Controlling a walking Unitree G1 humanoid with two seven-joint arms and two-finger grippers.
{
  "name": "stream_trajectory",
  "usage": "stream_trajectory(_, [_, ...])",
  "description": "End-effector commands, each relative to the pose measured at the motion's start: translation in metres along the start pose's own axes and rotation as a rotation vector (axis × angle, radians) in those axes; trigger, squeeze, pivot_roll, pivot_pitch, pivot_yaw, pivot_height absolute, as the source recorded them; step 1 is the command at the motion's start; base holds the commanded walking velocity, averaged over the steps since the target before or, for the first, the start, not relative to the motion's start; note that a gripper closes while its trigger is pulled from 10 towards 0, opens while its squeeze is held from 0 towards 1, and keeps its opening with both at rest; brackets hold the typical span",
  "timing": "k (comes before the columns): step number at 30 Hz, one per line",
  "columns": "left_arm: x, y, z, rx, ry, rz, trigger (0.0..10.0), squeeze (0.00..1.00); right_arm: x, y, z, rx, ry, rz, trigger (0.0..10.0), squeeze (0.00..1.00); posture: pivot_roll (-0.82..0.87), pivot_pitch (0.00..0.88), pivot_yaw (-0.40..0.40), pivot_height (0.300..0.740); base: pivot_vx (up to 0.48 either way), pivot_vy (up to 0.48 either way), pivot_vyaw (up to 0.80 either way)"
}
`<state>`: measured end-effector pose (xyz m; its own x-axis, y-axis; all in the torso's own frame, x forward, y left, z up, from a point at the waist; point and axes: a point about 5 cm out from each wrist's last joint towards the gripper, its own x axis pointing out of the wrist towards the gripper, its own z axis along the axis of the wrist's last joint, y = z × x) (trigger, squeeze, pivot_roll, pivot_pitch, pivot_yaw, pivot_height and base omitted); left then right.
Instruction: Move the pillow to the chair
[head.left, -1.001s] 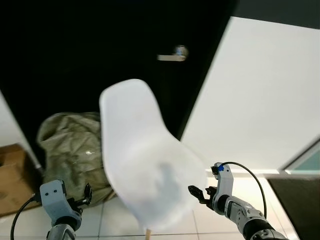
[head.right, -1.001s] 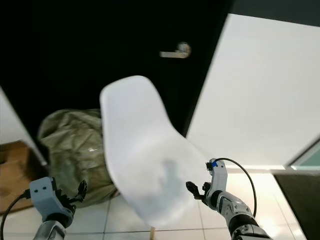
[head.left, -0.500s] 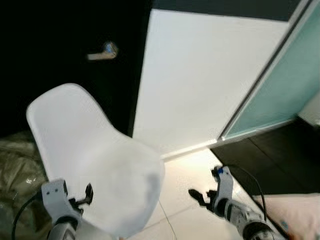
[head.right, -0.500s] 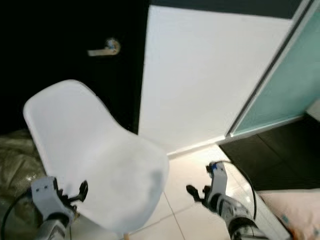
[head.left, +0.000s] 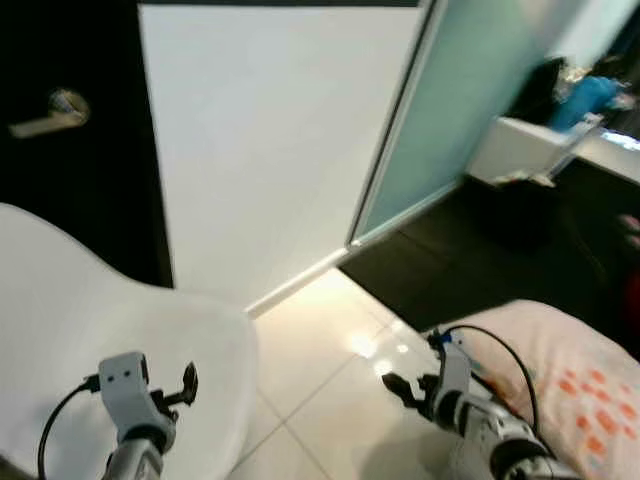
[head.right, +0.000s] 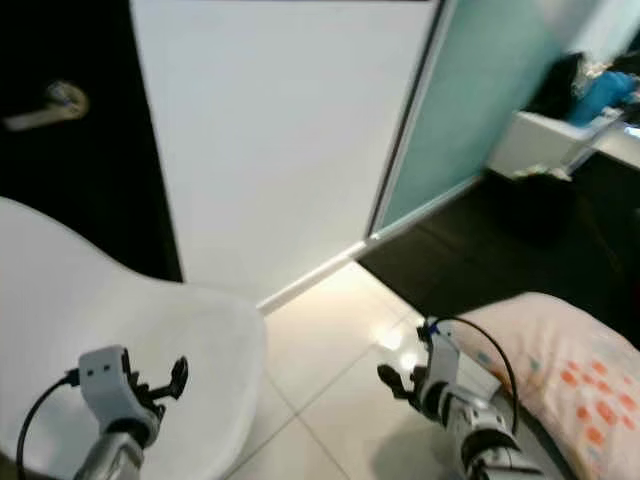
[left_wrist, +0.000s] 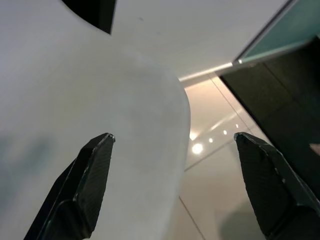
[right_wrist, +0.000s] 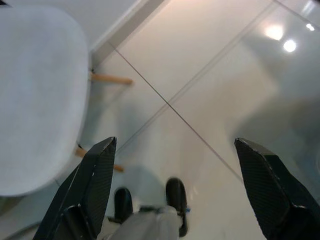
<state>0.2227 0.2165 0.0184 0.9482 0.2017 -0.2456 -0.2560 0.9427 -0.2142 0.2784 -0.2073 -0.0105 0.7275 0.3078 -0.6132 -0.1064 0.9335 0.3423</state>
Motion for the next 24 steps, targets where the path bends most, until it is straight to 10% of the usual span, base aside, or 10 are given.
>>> stream_trajectory(1, [-0.0033,0.0022,-0.007,-0.001,0.027,0.014,10.0,0.0,-0.0021,-0.0039,-0.0036,0.002,0.014,-0.013,10.0,0.0,-0.03,0.042,-0.136,0.74,0.0,0.0,-0.79])
stream_trajectory(24, [-0.002,0.0019,-0.007,-0.017,0.05,0.013,10.0,0.0,-0.0029,-0.0052,-0.0044,0.001,0.022,-0.012,10.0,0.0,-0.04,0.05,-0.135,0.74,0.0,0.0,-0.79])
